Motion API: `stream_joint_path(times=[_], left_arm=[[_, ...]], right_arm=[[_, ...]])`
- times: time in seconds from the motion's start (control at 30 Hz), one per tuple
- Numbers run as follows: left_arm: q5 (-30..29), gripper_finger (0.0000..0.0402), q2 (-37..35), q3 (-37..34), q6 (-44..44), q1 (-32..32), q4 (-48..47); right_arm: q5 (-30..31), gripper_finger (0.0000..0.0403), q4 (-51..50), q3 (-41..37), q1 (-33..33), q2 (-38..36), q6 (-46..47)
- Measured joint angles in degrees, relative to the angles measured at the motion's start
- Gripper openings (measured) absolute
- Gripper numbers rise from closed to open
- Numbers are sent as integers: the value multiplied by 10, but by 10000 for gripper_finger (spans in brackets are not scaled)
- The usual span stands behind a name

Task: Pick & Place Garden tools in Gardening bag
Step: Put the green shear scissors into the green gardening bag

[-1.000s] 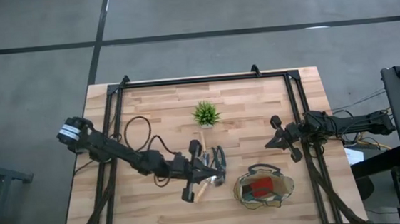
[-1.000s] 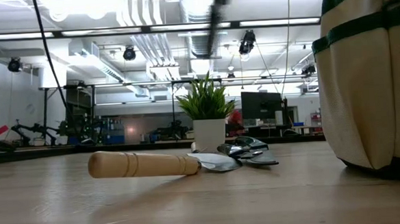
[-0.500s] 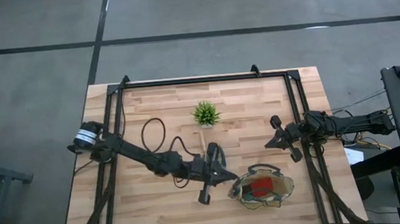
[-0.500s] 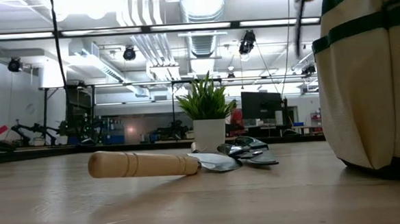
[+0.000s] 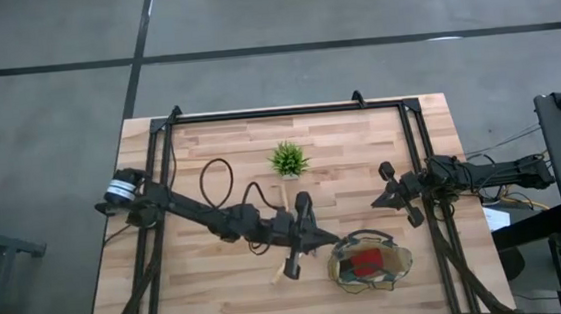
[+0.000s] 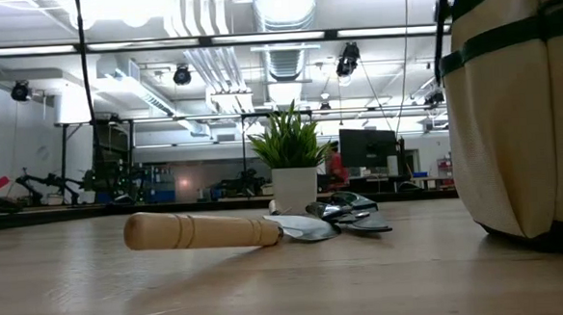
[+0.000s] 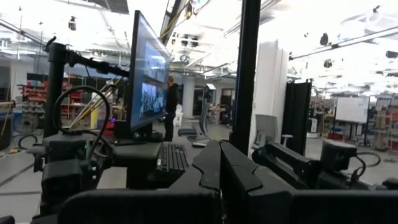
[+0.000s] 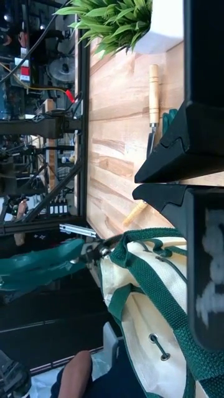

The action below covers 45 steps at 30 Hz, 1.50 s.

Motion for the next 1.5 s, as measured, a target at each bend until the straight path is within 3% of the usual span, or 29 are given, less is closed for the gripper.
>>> stream_joint_path(times=[0.43, 0.9, 1.5], left_arm=[[15, 0, 37, 37, -44, -2, 3], [24, 0, 39, 68, -26, 0, -12], [28, 0, 47, 63, -62, -7, 4]], right_arm=[[0, 8, 0, 0, 0, 0, 0], [0, 8, 0, 0, 0, 0, 0], [0, 8, 0, 0, 0, 0, 0]])
